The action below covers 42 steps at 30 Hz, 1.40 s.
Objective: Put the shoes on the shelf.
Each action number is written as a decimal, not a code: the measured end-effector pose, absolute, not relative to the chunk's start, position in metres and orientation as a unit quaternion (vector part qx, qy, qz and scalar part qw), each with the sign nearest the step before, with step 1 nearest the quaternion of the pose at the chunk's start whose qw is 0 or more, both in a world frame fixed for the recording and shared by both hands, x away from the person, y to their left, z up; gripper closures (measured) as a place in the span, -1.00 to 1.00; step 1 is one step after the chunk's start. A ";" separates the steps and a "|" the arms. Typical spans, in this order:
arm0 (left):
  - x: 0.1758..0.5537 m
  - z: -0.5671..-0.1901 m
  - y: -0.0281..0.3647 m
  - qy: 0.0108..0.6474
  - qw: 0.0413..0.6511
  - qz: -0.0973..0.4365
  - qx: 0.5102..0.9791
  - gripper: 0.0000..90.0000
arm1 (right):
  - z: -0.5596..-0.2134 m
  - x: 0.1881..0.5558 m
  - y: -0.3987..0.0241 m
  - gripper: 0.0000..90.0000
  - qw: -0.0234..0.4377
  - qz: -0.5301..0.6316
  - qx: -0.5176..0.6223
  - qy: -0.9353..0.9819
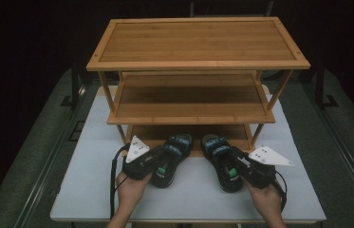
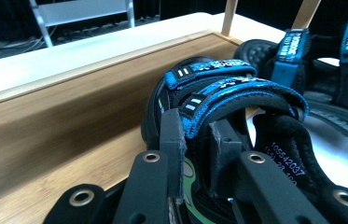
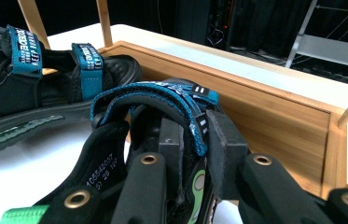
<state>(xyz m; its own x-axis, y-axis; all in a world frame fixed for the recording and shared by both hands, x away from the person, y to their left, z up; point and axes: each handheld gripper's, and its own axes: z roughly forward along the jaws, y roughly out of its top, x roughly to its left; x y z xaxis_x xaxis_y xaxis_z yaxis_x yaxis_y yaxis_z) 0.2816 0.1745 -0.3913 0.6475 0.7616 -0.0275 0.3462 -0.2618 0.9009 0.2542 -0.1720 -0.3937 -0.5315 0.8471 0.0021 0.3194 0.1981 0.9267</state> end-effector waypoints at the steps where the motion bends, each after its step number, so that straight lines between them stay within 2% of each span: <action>1: 0.283 -0.392 0.174 0.361 0.488 0.211 0.766 0.75 | -0.394 0.254 -0.172 0.69 0.270 0.489 0.402 0.726; 31: 0.320 -0.407 0.152 0.413 0.465 0.246 0.743 0.74 | -0.413 0.305 -0.146 0.69 0.281 0.475 0.438 0.709; 42: 0.327 -0.417 0.143 0.431 0.463 0.236 0.738 0.72 | -0.420 0.314 -0.138 0.68 0.282 0.471 0.446 0.706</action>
